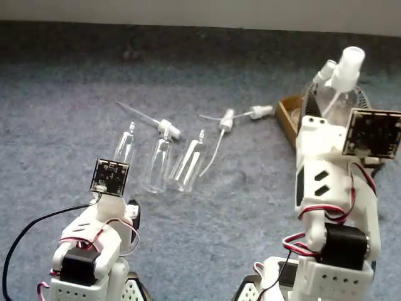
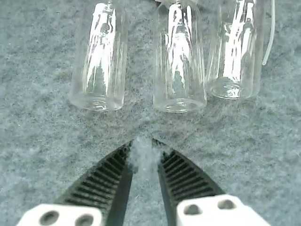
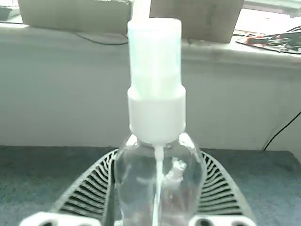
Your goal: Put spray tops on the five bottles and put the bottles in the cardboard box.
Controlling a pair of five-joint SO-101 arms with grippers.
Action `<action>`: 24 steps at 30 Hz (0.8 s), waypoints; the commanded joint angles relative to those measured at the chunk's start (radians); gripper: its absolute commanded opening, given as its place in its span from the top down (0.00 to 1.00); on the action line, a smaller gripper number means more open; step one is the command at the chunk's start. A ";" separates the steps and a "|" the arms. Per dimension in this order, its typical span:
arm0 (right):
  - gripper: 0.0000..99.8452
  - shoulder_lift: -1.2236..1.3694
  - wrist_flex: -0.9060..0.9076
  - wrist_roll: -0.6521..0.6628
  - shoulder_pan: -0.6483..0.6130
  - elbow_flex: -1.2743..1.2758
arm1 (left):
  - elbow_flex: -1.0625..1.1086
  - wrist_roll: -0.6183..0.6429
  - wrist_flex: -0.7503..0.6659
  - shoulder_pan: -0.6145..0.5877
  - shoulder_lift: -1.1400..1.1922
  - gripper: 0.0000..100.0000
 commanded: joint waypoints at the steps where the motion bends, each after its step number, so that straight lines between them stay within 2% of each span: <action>1: 0.90 -0.064 0.094 0.012 0.059 -0.160 | 0.001 0.008 -0.006 -0.016 -0.001 0.99; 6: 0.90 -0.177 0.186 0.012 0.064 -0.232 | 0.002 0.008 -0.006 -0.016 -0.001 0.99; 15: 0.90 -0.372 0.317 0.008 0.058 -0.154 | 0.002 0.009 -0.006 -0.016 -0.001 0.99; 18: 0.90 -0.437 0.231 0.012 0.058 -0.005 | 0.002 0.011 -0.006 -0.016 -0.001 0.99; 24: 0.90 -0.504 -0.151 0.014 0.064 0.323 | 0.004 0.011 -0.006 -0.016 -0.001 0.99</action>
